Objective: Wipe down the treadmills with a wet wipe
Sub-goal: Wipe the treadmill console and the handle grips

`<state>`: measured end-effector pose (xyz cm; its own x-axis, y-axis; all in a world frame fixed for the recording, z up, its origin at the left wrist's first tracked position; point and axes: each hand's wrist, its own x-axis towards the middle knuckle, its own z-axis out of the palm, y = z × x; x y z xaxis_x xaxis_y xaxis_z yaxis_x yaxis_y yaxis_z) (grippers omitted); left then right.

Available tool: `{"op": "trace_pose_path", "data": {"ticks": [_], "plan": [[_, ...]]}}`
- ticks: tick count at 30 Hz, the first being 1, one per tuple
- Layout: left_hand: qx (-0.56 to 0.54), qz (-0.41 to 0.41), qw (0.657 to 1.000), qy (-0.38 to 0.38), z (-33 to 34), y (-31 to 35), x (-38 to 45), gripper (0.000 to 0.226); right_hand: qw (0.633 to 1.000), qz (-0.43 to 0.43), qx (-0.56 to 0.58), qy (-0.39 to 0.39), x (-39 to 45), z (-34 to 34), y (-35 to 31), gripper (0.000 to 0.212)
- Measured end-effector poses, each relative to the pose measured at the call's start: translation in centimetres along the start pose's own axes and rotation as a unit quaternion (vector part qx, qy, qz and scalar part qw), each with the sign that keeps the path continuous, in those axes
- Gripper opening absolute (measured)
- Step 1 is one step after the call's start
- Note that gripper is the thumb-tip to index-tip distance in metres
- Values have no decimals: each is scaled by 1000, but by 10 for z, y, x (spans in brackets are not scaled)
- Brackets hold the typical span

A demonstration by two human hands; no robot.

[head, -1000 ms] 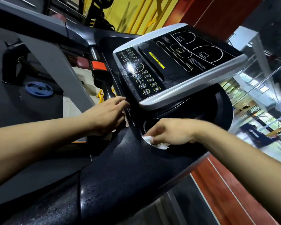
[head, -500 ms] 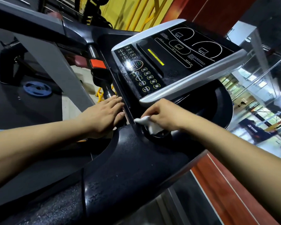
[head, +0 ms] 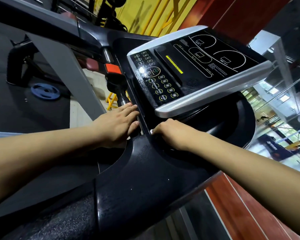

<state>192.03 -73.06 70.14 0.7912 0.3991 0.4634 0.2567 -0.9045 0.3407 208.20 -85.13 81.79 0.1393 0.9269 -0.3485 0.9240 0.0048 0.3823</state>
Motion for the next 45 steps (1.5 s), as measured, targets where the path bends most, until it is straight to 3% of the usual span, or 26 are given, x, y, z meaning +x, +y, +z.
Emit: {"op": "trace_pose_path", "data": {"ticks": [4,9,13,14,17,23,26,28,34,38,40,43,45], "plan": [[-3,5,1000,7,-3,2,-2,92,996,-82,3,-42,-27,-6,7,34],[5,0,1000,-12,-1,1,0,96,995,-67,9,-71,-52,-12,23,36],[6,-5,1000,-15,1,-2,1,95,996,13,34,80,-33,-19,38,31],[7,-3,1000,-9,1,-2,1,94,995,30,30,88,-27,-18,41,33],[6,-2,1000,3,1,0,1,95,996,88,-6,19,-20,-7,46,25],[-4,1,1000,3,-1,1,-1,94,984,174,24,19,-35,-2,46,25],[4,4,1000,9,3,-2,-1,104,987,146,57,35,-25,4,32,26],[8,10,1000,11,6,-5,-1,108,990,141,30,2,-11,9,24,23],[7,3,1000,6,6,-5,0,90,990,117,-6,-78,11,20,22,14],[1,-2,1000,-2,0,-1,0,92,992,71,38,-99,-2,10,26,32],[-1,-2,1000,-13,-2,0,0,95,989,74,15,-124,-6,4,24,34],[-1,-6,1000,-22,-4,-1,1,97,984,106,-47,-135,-5,2,9,17],[-1,-9,999,-31,-5,-1,1,99,982,110,-26,-149,-4,1,4,18]]}}
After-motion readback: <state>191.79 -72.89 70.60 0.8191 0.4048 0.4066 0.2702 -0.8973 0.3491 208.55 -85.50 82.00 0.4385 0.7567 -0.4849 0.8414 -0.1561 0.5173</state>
